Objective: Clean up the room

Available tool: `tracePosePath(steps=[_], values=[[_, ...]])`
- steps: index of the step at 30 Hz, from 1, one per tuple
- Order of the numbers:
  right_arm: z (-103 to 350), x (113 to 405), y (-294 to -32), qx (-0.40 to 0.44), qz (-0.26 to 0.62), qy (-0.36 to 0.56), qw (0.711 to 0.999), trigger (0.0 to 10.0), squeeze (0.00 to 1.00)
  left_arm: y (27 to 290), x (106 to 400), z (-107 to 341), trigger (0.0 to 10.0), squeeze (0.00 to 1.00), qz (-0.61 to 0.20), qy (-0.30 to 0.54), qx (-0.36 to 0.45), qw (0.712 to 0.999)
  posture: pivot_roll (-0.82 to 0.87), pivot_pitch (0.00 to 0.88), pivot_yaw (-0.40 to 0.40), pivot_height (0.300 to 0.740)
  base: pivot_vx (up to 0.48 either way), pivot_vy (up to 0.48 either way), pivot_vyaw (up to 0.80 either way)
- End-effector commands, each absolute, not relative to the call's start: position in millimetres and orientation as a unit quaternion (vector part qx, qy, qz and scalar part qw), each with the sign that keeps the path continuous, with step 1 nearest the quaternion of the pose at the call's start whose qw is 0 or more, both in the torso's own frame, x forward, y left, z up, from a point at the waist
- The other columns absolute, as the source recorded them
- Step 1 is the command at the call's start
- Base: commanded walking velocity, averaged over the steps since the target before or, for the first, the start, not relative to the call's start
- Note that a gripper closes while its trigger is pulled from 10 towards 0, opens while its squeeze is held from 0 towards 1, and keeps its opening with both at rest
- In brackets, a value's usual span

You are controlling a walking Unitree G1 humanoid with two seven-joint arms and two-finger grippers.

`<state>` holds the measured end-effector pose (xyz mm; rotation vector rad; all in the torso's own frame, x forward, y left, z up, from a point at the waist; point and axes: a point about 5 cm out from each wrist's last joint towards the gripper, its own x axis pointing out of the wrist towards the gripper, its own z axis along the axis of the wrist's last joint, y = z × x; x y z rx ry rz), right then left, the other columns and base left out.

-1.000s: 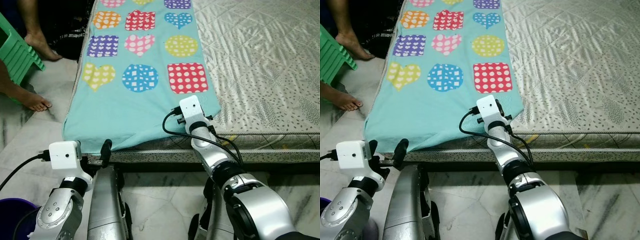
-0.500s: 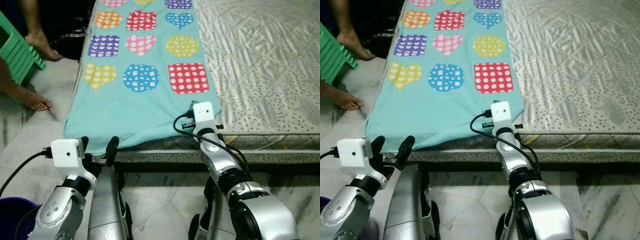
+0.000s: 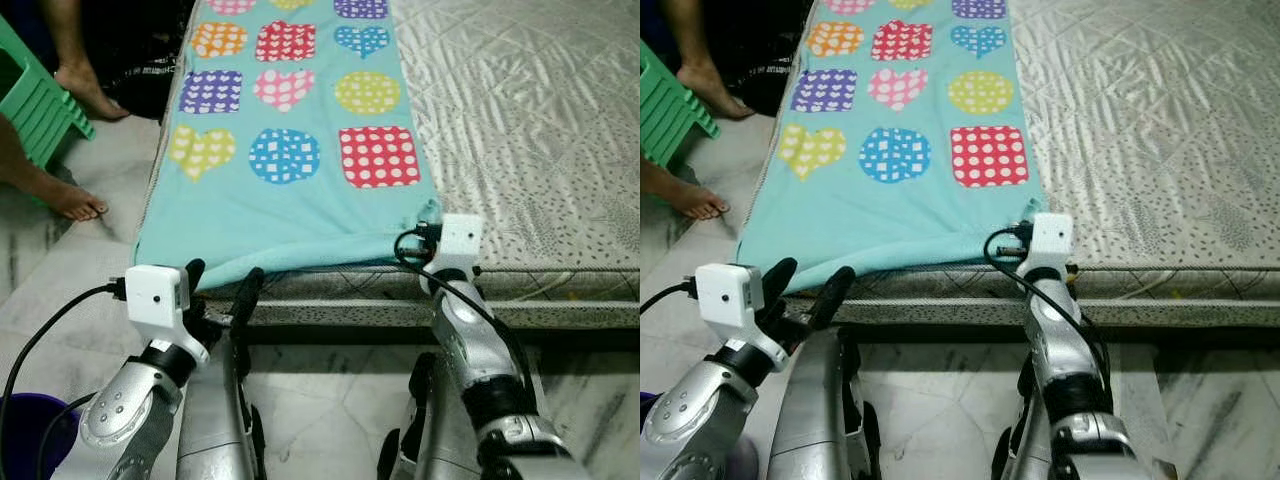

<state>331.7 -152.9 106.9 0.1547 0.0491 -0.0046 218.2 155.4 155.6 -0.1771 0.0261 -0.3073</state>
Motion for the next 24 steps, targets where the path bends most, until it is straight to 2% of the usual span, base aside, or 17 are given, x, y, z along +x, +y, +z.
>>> tracePosePath(steps=[1,5,11,12,13,14,18,19,24], values=[[107.8,326.0,-154.4,0.105,0.003,0.034,0.994,0.0,0.0,155.8,215.1,154.0,10.0,0.0,-0.16,0.021,-0.087,0.983,0.12,0.237,-0.008,0.516,0.0,0.0,0.0],[101.1,306.1,-148.2,0.125,0.043,0.065,0.989,0.0,0.0,154.3,215.4,152.8,10.0,0.0,-0.169,0.026,-0.091,0.981,0.12,0.229,0.0,0.516,0.0,0.0,0.0],[94.1,288.4,-150.3,0.133,0.04,0.098,0.985,0.0,0.0,156.7,216.5,152.3,10.0,0.0,-0.169,0.029,-0.089,0.981,0.11,0.227,0.006,0.516,0.0,0.0,0.0],[94.1,284.6,-151.2,0.13,0.04,0.108,0.985,8.4,0.0,157.3,216.7,152.2,10.0,0.0,-0.168,0.029,-0.088,0.981,0.11,0.226,0.007,0.516,0.0,0.0,0.0],[94.3,282.2,-151.6,0.129,0.04,0.114,0.984,8.4,0.0,157.7,216.9,152.2,10.0,0.0,-0.167,0.03,-0.088,0.982,0.11,0.226,0.007,0.516,0.0,0.0,0.0],[94.9,280.3,-152.6,0.124,0.038,0.119,0.984,10.0,0.0,157.9,217.1,152.0,10.0,0.0,-0.167,0.03,-0.088,0.982,0.11,0.227,0.01,0.516,0.0,0.0,0.0],[96.2,281.2,-161.2,0.077,0.007,0.131,0.988,10.0,0.0,156.0,217.3,150.5,10.0,0.0,-0.168,0.033,-0.089,0.981,0.1,0.222,0.014,0.516,0.0,0.0,0.0],[98.9,283.1,-162.4,0.077,0.002,0.124,0.989,10.0,1.0,155.8,217.7,150.3,10.0,0.0,-0.167,0.033,-0.089,0.981,0.1,0.219,0.014,0.516,0.0,0.0,0.0],[114.3,293.7,-169.1,0.069,-0.031,0.09,0.993,10.0,1.0,157.5,220.4,149.7,10.0,0.0,-0.156,0.032,-0.089,0.983,0.1,0.212,0.014,0.516,0.0,0.0,0.0]])
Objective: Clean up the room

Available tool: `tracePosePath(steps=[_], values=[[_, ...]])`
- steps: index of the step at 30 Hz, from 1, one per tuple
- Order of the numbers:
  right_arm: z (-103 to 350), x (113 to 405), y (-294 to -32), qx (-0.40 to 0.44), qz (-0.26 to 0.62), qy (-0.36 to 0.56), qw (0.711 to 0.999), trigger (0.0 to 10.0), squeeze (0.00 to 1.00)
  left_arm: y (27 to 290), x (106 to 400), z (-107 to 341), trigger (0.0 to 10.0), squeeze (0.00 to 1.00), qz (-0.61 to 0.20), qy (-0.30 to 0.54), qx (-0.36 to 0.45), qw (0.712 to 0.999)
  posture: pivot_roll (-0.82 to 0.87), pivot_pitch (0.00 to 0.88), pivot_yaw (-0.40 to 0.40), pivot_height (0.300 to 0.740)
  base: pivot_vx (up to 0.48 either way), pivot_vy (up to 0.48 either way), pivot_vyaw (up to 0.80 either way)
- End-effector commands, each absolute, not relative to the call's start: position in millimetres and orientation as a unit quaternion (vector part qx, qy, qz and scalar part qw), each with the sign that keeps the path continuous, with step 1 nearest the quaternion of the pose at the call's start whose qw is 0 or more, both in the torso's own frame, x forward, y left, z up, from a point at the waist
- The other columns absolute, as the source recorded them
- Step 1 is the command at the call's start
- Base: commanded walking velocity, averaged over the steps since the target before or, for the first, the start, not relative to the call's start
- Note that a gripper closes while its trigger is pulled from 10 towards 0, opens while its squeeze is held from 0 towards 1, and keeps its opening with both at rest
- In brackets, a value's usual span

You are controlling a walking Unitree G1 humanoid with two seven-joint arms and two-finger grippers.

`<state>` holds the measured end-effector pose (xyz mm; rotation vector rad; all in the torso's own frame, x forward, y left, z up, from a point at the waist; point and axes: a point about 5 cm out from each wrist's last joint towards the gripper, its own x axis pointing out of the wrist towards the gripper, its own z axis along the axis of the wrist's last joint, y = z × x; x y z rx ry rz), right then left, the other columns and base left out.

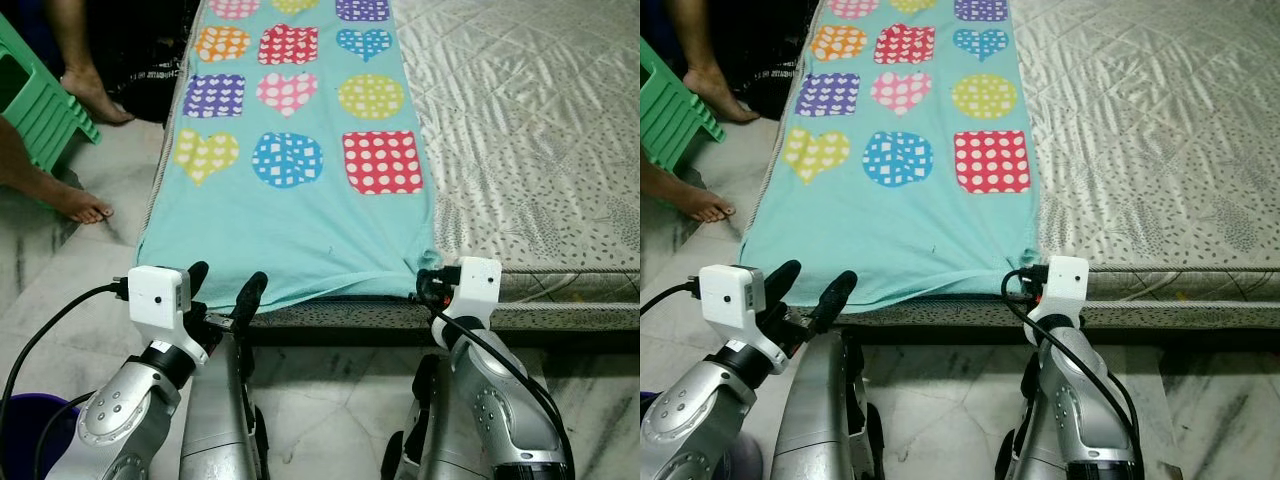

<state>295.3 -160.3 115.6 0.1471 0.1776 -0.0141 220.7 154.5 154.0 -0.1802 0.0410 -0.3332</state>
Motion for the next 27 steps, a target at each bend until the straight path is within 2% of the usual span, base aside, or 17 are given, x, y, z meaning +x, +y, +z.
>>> tracePosePath(steps=[1,6,9,11,14,17,27], values=[[116.1,295.1,-170.8,0.066,-0.04,0.087,0.993,10.0,1.0,158.5,220.7,149.5,10.0,0.0,-0.152,0.032,-0.09,0.984,0.1,0.212,0.014,0.516,0.0,0.0,0.0],[125.2,301.2,-189.1,0.006,-0.091,0.069,0.993,10.0,1.0,162.7,223.8,149.5,10.0,0.0,-0.136,0.029,-0.091,0.986,0.09,0.2,0.007,0.516,0.0,0.0,0.0],[127.7,300.6,-204.2,-0.069,-0.125,0.069,0.987,10.0,1.0,163.7,225.0,149.3,10.0,0.0,-0.128,0.025,-0.087,0.988,0.09,0.195,0.001,0.516,0.0,0.0,0.0],[135.9,303.2,-206.0,-0.089,-0.125,0.049,0.987,10.0,1.0,164.2,225.8,149.6,10.0,0.0,-0.123,0.022,-0.088,0.988,0.09,0.19,-0.002,0.516,0.0,0.0,0.0],[158.0,309.1,-187.4,-0.05,-0.07,-0.004,0.996,10.0,1.0,166.0,226.5,150.4,10.0,0.0,-0.118,0.018,-0.088,0.989,0.08,0.18,-0.005,0.516,0.0,0.0,0.0],[161.0,306.4,-178.4,-0.037,-0.035,-0.016,0.999,10.0,1.0,166.4,226.7,150.3,10.0,0.0,-0.116,0.016,-0.088,0.989,0.08,0.174,-0.005,0.516,0.0,0.0,0.0],[146.0,283.0,-157.8,0.06,0.139,0.013,0.988,10.0,1.0,164.7,228.5,150.7,10.0,0.0,-0.119,0.009,-0.094,0.988,0.05,0.171,0.004,0.516,0.0,0.0,0.0]])
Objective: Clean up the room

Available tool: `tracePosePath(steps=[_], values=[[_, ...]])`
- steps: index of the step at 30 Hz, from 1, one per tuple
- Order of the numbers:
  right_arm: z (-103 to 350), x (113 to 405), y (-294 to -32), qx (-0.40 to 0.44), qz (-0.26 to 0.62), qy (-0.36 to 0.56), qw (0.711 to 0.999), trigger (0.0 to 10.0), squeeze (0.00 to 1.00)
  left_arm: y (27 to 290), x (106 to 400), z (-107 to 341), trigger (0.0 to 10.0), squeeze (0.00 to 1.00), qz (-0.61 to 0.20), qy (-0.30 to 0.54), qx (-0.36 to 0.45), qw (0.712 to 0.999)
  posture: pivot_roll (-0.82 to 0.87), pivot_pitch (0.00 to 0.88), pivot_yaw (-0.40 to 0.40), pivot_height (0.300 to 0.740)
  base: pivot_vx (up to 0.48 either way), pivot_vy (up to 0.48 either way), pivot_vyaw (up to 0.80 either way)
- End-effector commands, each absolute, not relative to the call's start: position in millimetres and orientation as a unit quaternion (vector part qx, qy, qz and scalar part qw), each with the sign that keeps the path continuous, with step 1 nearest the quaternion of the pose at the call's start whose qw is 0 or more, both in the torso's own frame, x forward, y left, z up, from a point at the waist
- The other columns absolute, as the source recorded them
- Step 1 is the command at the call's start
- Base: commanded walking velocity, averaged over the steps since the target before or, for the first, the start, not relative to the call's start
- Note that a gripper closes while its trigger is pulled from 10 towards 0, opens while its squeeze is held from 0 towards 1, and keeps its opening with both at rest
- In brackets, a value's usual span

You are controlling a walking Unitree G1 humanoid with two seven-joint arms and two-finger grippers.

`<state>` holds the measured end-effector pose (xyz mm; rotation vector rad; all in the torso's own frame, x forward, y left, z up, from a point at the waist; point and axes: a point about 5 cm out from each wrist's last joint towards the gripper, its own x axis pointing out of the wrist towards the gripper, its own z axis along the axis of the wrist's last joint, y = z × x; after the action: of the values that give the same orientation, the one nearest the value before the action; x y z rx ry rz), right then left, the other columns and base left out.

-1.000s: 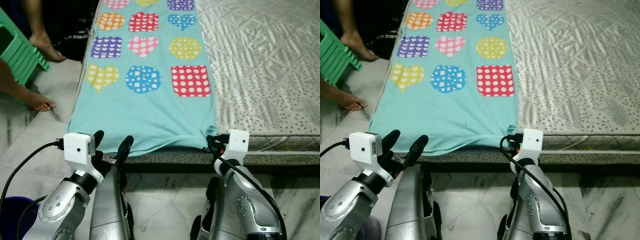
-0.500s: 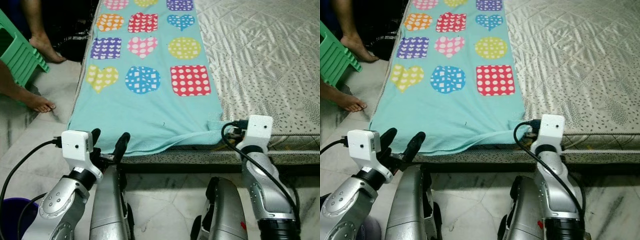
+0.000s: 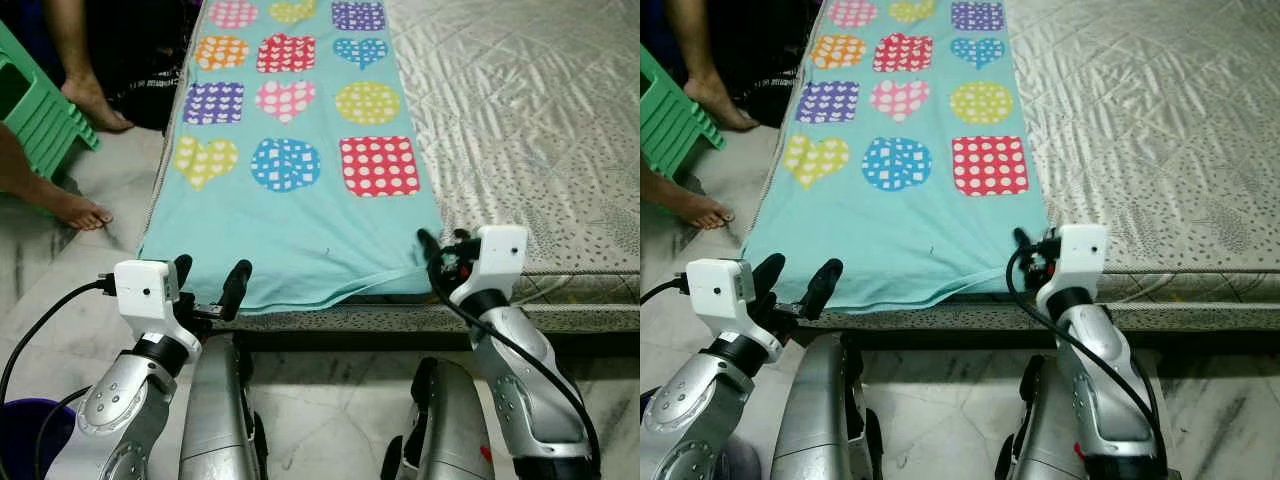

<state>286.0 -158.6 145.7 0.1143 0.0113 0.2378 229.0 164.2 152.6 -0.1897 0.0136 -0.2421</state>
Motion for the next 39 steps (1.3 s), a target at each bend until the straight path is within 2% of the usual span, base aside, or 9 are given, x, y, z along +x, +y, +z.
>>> tracePosePath(steps=[1,6,12,21,29,32,33,37,39], values=[[143.9,282.8,-157.9,0.058,0.144,0.019,0.988,10.0,1.0,163.8,229.0,150.2,10.0,0.0,-0.121,0.009,-0.095,0.988,0.05,0.173,0.006,0.516,0.0,0.0,0.0],[129.7,286.7,-158.6,0.035,0.135,0.065,0.988,10.0,1.0,159.5,232.9,150.0,10.0,0.0,-0.131,0.008,-0.098,0.987,0.05,0.174,0.012,0.516,0.0,0.0,0.0],[112.8,278.8,-145.8,0.023,0.188,0.129,0.973,10.0,1.0,159.3,233.6,149.6,10.0,0.0,-0.136,0.01,-0.097,0.986,0.05,0.174,0.015,0.516,0.0,0.0,0.0],[121.4,285.7,-135.4,0.066,0.187,0.099,0.975,10.0,1.0,156.6,232.4,149.0,10.0,0.0,-0.142,0.012,-0.098,0.985,0.06,0.184,0.015,0.516,0.0,0.0,0.0],[142.3,291.8,-108.9,0.114,0.216,0.047,0.969,10.0,1.0,156.5,233.4,150.3,10.0,0.0,-0.145,0.01,-0.098,0.984,0.07,0.186,0.017,0.516,0.0,0.0,0.0],[139.3,290.3,-104.2,0.096,0.221,0.056,0.969,10.0,1.0,156.4,233.5,150.6,10.0,0.0,-0.146,0.009,-0.098,0.984,0.07,0.186,0.017,0.516,0.0,0.0,0.0],[134.2,290.1,-104.3,0.064,0.216,0.069,0.972,10.0,1.0,155.9,233.7,150.5,10.0,0.0,-0.146,0.009,-0.097,0.984,0.07,0.188,0.011,0.516,0.0,0.0,0.0],[118.1,297.4,-113.4,0.005,0.158,0.1,0.982,10.0,0.86,154.8,234.8,150.3,10.0,0.0,-0.147,0.01,-0.097,0.984,0.07,0.19,0.011,0.516,0.0,0.0,0.0],[112.6,302.1,-117.5,-0.008,0.131,0.111,0.985,10.0,0.86,154.2,235.3,150.1,10.0,0.0,-0.147,0.009,-0.097,0.984,0.07,0.19,0.011,0.516,0.0,0.0,0.0]])
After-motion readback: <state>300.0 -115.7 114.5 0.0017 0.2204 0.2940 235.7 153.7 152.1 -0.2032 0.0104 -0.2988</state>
